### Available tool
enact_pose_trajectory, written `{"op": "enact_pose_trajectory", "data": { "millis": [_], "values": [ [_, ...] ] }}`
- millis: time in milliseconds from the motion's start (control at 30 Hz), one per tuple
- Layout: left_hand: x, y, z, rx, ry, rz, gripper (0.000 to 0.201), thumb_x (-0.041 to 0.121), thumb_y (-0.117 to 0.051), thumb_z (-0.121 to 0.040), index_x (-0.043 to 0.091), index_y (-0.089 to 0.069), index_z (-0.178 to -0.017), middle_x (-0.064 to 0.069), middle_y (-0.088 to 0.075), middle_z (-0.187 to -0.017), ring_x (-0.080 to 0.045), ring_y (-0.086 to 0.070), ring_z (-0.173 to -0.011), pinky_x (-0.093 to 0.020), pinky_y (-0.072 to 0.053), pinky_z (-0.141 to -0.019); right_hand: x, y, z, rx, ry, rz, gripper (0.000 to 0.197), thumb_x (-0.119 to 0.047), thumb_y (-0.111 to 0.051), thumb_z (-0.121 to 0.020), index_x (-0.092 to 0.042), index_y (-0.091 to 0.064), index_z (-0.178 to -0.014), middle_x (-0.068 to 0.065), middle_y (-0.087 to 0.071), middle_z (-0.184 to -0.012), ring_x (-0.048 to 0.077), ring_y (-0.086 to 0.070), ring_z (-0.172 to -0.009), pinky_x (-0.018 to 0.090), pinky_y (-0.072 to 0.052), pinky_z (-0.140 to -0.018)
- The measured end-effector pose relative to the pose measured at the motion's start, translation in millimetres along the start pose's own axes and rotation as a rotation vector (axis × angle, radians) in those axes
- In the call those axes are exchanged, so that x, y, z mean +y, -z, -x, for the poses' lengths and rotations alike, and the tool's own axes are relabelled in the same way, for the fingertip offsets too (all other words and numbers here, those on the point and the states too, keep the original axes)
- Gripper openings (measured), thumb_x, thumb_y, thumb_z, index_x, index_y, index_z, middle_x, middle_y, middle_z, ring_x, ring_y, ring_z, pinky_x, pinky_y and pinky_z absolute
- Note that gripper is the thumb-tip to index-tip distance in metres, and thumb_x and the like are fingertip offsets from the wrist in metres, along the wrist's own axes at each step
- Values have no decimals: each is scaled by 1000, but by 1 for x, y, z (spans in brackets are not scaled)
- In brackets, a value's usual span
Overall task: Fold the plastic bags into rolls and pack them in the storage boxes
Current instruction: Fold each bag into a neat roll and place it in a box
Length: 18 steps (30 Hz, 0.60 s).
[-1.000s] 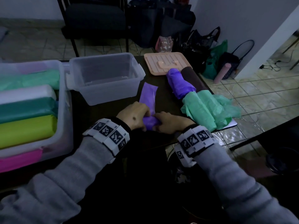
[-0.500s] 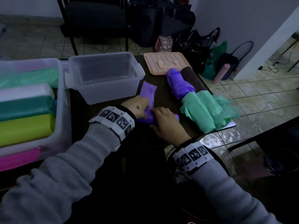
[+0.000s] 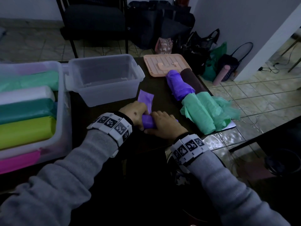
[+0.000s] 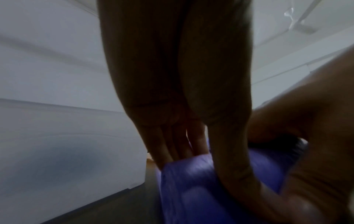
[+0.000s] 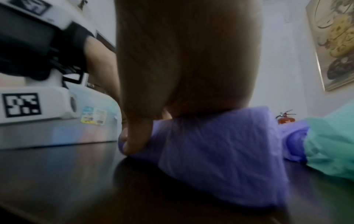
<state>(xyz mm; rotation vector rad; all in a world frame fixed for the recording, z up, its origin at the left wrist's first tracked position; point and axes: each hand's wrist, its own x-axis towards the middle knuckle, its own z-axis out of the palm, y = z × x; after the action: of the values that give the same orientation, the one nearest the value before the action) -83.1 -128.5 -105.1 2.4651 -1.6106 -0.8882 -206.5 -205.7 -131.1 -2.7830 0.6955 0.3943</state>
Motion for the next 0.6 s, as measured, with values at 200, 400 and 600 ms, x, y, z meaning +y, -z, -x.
{"op": "enact_pose_trajectory", "data": {
  "millis": [200,400,600],
  "values": [
    [-9,0,0,-103,29,16,65,23,-84,-65,16,-58,-124,-2,-59,-125,-20,-55,-115,-37,-45,-100,-14,-15,19,204,50,74,74,-40,-72,-76,-14,-33,-134,6,-38,-132,25,-38,-121,38,-36,-95],
    [-17,1,10,17,-35,174,68,21,-84,-66,15,-56,-127,-1,-57,-127,-14,-54,-114,-26,-43,-97,-8,-12,16,174,55,-100,60,-37,-70,-78,-18,-44,-128,5,-46,-125,24,-44,-117,35,-35,-93],
    [-19,-7,16,133,-101,123,51,20,-80,-69,16,-64,-117,0,-60,-118,-11,-54,-105,-21,-38,-87,5,2,-4,26,50,-186,60,-42,-68,-79,-19,-49,-131,9,-49,-127,25,-44,-121,41,-36,-104]
  ]
}}
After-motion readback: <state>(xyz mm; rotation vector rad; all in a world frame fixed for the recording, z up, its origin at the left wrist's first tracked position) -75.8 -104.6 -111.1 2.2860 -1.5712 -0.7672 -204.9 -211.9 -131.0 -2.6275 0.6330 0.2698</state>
